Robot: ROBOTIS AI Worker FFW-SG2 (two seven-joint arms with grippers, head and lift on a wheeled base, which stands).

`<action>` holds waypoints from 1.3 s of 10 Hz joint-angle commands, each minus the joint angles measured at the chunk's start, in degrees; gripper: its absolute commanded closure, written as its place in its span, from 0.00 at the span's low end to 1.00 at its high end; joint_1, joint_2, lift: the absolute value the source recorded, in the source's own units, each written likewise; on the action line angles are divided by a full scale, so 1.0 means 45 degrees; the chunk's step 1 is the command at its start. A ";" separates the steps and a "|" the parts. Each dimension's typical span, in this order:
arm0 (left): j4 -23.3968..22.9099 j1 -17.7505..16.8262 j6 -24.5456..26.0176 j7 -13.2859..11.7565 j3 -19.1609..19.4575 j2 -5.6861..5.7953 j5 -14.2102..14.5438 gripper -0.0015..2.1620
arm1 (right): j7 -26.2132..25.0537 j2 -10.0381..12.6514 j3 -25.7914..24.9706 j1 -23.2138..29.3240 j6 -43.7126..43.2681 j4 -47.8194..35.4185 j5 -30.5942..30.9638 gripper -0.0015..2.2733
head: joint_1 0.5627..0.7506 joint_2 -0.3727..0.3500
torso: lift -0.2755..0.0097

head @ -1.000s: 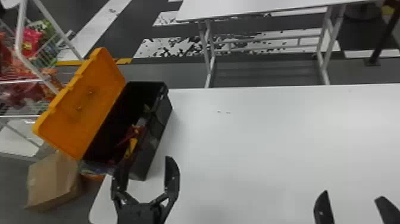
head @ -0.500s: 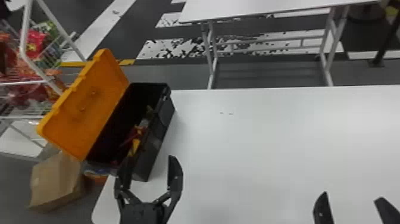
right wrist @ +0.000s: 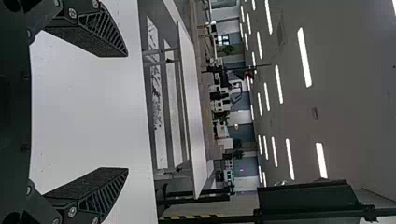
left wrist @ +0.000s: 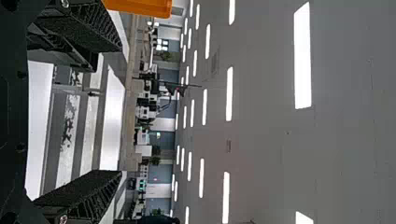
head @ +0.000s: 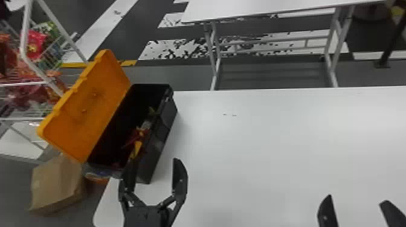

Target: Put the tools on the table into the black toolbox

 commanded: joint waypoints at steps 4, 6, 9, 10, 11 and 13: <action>0.0012 -0.0056 0.0195 0.0002 0.0020 0.0019 0.0059 0.03 | -0.0038 0.0000 0.0000 -0.0013 -0.0403 0.0148 -0.0039 0.06 | 0.70 0.90 | 0.70; 0.0031 -0.0075 0.0312 -0.0018 0.0020 0.0019 0.0098 0.03 | -0.0038 0.0000 0.0000 -0.0013 -0.0403 0.0187 -0.0058 0.06 | 0.70 0.90 | 0.70; 0.0051 -0.0114 0.0468 -0.0018 0.0020 0.0019 0.0137 0.03 | -0.0038 0.0000 0.0000 -0.0091 -0.0403 0.0265 -0.0098 0.06 | 0.70 0.90 | 0.70; 0.0051 -0.0134 0.0547 -0.0018 0.0020 0.0019 0.0137 0.03 | -0.0018 0.0020 0.0000 -0.0111 -0.0403 0.0265 -0.0117 0.06 | 0.70 0.90 | 0.70; 0.0070 -0.0153 0.0625 -0.0018 0.0020 0.0019 0.0137 0.03 | -0.0038 0.0000 0.0000 -0.0130 -0.0363 0.0284 -0.0137 0.06 | 0.70 0.90 | 0.70; 0.0090 -0.0192 0.0742 -0.0018 0.0020 0.0019 0.0137 0.03 | -0.0038 0.0020 0.0000 -0.0170 -0.0363 0.0323 -0.0156 0.06 | 0.70 0.90 | 0.70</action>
